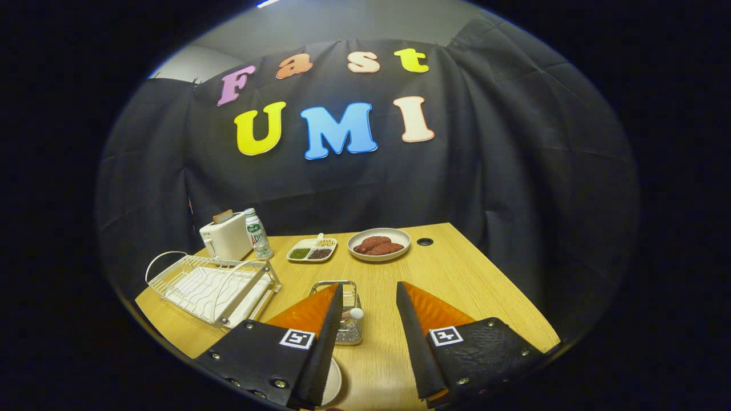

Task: Take the plate from the dish rack, then take the spoon from the basket and place it into the plate.

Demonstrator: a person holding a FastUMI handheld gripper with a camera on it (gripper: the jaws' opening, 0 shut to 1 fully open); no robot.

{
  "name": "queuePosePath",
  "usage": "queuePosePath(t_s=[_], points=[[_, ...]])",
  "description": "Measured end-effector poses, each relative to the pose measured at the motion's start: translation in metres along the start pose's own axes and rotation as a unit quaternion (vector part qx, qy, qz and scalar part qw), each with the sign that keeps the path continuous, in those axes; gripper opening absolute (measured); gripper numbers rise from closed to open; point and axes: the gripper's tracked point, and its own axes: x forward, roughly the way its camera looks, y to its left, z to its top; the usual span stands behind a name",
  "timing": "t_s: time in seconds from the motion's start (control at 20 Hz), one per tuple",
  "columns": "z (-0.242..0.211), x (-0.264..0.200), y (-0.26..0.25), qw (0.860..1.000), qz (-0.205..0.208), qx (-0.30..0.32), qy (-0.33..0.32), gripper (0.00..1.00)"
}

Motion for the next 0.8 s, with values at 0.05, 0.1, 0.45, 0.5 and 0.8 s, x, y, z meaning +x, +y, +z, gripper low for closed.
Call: queuePosePath(t_s=[0.05, 0.1, 0.45, 0.5, 0.8], points=[[-0.002, 0.006, 0.000, 1.000, 0.001, 0.004, -0.007, 0.59], [-0.002, 0.010, -0.001, 1.000, 0.000, 0.006, -0.016, 0.59], [-0.027, 0.043, 0.004, 0.999, 0.014, -0.015, -0.044, 0.58], [-0.028, 0.045, 0.005, 0.999, 0.013, -0.021, -0.048, 0.59], [-0.046, 0.064, 0.019, 0.998, 0.042, -0.029, -0.037, 0.37]])
